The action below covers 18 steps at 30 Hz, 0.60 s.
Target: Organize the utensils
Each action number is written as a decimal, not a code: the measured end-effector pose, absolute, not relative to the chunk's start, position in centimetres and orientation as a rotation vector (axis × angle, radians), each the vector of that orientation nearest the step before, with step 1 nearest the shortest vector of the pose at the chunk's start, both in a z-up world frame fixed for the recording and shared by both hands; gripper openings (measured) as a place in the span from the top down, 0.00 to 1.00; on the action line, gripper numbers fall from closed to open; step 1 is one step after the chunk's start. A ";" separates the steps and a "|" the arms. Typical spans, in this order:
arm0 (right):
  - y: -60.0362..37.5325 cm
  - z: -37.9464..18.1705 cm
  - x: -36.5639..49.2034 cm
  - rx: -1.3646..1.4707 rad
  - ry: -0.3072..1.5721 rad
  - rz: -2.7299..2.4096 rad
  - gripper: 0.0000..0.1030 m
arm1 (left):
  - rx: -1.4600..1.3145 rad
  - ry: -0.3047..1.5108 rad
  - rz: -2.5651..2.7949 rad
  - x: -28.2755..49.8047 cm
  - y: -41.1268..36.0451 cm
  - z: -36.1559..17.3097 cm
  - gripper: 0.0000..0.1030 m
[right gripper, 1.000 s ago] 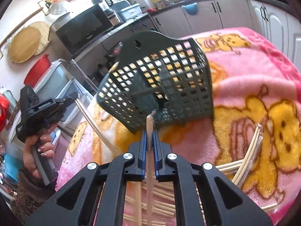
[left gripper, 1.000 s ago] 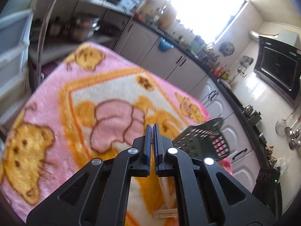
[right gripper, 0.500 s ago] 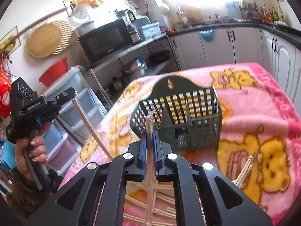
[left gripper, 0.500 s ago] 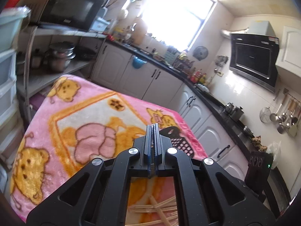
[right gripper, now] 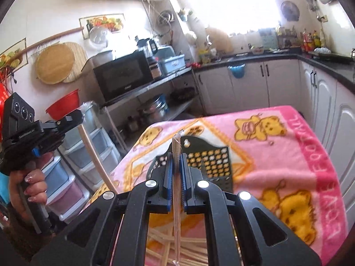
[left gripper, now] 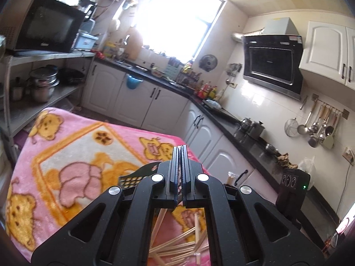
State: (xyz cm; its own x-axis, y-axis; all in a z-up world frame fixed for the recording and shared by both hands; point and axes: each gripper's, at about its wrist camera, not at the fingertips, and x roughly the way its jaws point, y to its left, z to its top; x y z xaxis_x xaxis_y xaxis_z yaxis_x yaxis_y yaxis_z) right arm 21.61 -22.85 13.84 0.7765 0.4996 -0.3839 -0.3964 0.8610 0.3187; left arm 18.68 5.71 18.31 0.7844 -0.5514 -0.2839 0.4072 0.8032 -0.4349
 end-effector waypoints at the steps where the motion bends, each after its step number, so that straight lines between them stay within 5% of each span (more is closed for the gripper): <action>1: -23.2 14.2 21.7 0.224 0.462 0.481 0.93 | -0.359 0.411 -0.538 18.8 5.2 18.6 1.00; 18: -24.7 20.4 24.2 0.193 0.268 0.443 0.93 | -0.335 0.352 -0.557 22.4 2.2 22.3 1.00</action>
State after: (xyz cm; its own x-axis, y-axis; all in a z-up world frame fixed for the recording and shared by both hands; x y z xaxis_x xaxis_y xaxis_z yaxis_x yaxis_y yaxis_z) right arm 24.22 -24.67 20.36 0.8694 0.4458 -0.2133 -0.3954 0.8864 0.2409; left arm 22.44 2.18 22.25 0.7926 -0.5641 -0.2314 0.4513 0.7980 -0.3993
